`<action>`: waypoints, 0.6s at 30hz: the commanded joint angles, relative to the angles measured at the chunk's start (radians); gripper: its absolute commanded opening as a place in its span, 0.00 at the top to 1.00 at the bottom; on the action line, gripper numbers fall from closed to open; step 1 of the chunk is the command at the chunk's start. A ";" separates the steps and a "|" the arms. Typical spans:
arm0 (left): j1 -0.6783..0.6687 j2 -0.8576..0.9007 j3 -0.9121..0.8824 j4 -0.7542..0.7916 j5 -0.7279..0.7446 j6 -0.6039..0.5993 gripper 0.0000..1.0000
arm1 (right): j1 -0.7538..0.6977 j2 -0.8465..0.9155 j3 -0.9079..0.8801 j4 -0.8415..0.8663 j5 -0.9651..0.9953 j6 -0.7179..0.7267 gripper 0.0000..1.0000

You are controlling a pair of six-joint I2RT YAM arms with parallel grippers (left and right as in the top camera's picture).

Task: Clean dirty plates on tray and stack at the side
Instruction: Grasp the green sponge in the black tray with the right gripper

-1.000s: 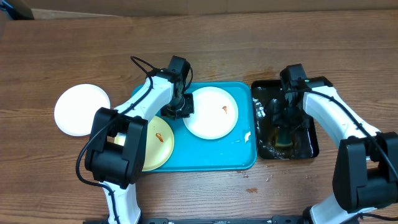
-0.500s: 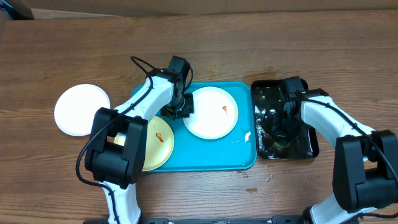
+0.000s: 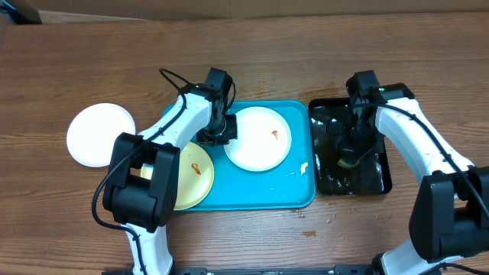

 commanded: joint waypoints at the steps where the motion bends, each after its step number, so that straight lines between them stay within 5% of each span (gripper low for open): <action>1: 0.005 0.029 -0.027 -0.010 -0.061 0.012 0.96 | -0.003 -0.020 0.011 0.022 -0.001 -0.005 0.96; 18: 0.003 0.029 -0.027 -0.019 -0.096 0.012 0.96 | -0.002 -0.028 0.158 -0.088 0.004 0.019 0.96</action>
